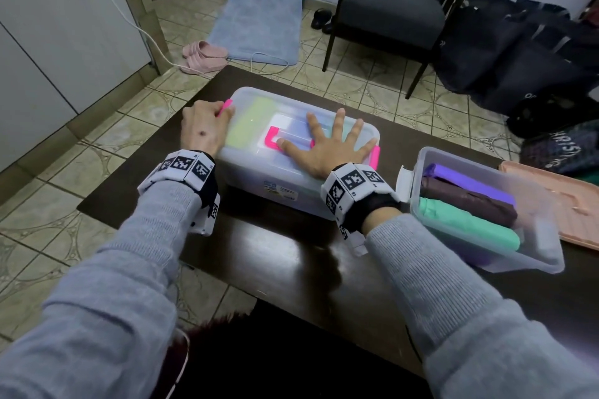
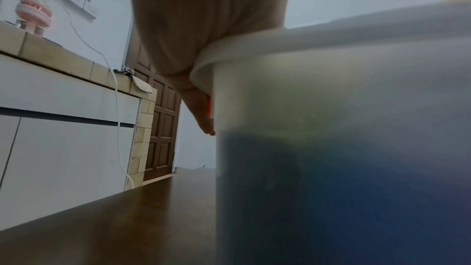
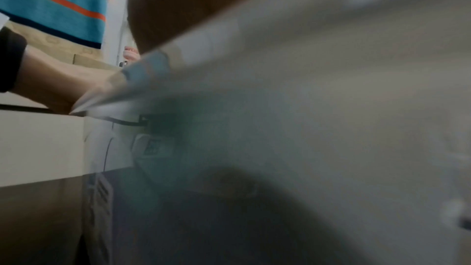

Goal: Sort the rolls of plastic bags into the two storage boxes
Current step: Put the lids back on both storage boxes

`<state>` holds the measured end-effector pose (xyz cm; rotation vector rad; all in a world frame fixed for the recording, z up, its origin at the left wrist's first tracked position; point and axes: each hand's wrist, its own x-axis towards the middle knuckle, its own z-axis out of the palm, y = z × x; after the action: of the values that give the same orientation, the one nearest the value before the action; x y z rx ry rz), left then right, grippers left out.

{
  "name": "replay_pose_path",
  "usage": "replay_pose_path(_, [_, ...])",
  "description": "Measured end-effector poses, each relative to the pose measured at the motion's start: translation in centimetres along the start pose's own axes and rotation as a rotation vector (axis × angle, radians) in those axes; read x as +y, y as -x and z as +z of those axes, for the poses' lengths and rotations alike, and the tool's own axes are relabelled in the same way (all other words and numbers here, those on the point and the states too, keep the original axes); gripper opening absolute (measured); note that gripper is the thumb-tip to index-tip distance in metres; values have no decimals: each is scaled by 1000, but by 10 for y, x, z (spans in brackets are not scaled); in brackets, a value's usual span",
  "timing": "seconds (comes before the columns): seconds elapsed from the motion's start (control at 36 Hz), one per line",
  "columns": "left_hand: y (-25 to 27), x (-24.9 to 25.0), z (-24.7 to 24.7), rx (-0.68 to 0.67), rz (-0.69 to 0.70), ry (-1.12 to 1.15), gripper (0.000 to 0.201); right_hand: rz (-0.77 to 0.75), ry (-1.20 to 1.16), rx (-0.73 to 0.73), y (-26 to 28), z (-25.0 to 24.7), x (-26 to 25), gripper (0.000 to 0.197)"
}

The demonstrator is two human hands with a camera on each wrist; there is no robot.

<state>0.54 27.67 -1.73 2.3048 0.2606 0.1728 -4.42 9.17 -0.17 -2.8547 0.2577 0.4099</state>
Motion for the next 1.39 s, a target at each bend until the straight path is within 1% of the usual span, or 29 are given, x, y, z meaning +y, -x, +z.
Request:
replay_pose_path(0.11, [-2,1,3,-1,50,-117,40,-14,-38,16,-1,3,2,91])
replay_pose_path(0.19, [-1,7,4,-13,79,-245,36,-27,-78,15,-1,3,3,87])
replay_pose_path(0.28, [6,20,3,-33,68,-391,32,-20,-175,-36,0,-4,6,82])
replay_pose_path(0.33, [13,33,7,-48,97,-401,35,-19,-278,-51,-2,-12,13,77])
replay_pose_path(0.39, [25,50,15,-62,140,-294,43,-62,-400,-19,1,-21,25,73])
replay_pose_path(0.42, [34,60,20,-67,173,-226,46,-95,-474,32,4,-26,33,70])
replay_pose_path(0.47, [56,85,34,-102,252,-115,47,-131,-605,181,14,-41,55,61])
replay_pose_path(0.56, [94,122,62,-206,381,1,44,-68,-708,398,28,-64,99,53])
replay_pose_path(0.61, [119,144,85,-295,453,54,44,17,-760,529,33,-74,135,44])
replay_pose_path(0.67, [139,161,112,-399,462,88,44,120,-768,634,39,-83,172,37])
replay_pose_path(0.75, [156,175,153,-516,399,75,45,283,-717,723,52,-91,228,31])
replay_pose_path(0.83, [159,176,184,-549,399,18,47,444,-741,771,63,-88,284,29])
replay_pose_path(0.97, [151,169,207,-533,358,-45,48,731,-769,742,79,-67,364,38])
replay_pose_path(1.08, [148,166,220,-508,332,-52,49,920,-826,698,79,-48,405,47])
replay_pose_path(1.14, [146,166,225,-496,323,-52,49,1000,-870,688,76,-42,417,45])
replay_pose_path(1.19, [144,169,227,-502,307,-59,49,1082,-875,666,70,-35,428,38])
replay_pose_path(1.22, [143,170,229,-506,296,-62,49,1104,-864,655,66,-34,431,35])
replay_pose_path(1.25, [143,171,230,-506,288,-65,49,1093,-807,631,65,-30,433,33])
replay_pose_path(1.28, [142,173,231,-504,286,-68,48,1062,-736,543,67,-28,432,29])
replay_pose_path(1.31, [142,174,232,-500,288,-70,48,1028,-722,466,67,-27,433,25])
replay_pose_path(1.33, [142,174,233,-497,295,-73,48,989,-649,408,64,-22,438,23])
replay_pose_path(1.36, [141,175,234,-495,299,-74,48,962,-614,383,64,-19,439,22])
replay_pose_path(1.39, [141,175,234,-494,301,-76,48,950,-629,352,66,-20,434,22])
